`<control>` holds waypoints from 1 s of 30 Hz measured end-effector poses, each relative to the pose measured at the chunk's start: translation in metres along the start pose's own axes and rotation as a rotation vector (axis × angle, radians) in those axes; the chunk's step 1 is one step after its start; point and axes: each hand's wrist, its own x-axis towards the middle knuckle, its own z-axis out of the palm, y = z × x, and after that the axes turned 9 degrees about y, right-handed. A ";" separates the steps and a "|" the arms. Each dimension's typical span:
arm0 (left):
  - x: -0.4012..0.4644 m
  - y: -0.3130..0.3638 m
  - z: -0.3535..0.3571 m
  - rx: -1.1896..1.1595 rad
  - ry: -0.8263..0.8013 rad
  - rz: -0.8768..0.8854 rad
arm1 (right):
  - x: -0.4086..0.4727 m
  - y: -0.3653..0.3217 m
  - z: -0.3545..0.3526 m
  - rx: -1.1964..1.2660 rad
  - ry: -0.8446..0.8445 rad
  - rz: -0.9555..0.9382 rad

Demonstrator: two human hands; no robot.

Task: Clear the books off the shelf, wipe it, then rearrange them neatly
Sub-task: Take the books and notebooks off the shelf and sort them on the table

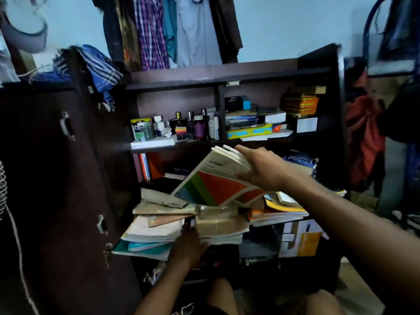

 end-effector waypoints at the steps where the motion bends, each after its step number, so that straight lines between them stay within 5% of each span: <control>1: -0.003 0.007 -0.019 0.008 0.002 0.005 | -0.007 0.003 -0.001 -0.019 0.038 -0.010; 3: -0.013 0.034 -0.062 -0.383 0.032 -0.036 | -0.024 0.007 -0.001 -0.063 0.148 -0.047; 6: -0.026 0.081 -0.106 -1.493 -0.242 -0.269 | -0.052 0.005 0.001 -0.122 0.274 -0.146; 9: -0.022 0.108 -0.127 -1.931 -0.372 -0.287 | -0.086 -0.004 0.009 -0.176 0.360 -0.295; 18: -0.071 0.169 -0.061 -1.689 -0.793 -0.254 | -0.222 0.061 0.031 -0.239 0.224 -0.390; 25: -0.089 0.296 0.033 -1.546 -0.896 -0.136 | -0.322 0.145 -0.010 -0.215 0.062 -0.106; 28: -0.096 0.362 0.063 -1.548 -0.851 0.095 | -0.363 0.180 -0.047 -0.102 0.191 0.140; 30: -0.096 0.397 0.075 -1.522 -0.845 0.279 | -0.385 0.210 -0.064 -0.024 0.511 0.399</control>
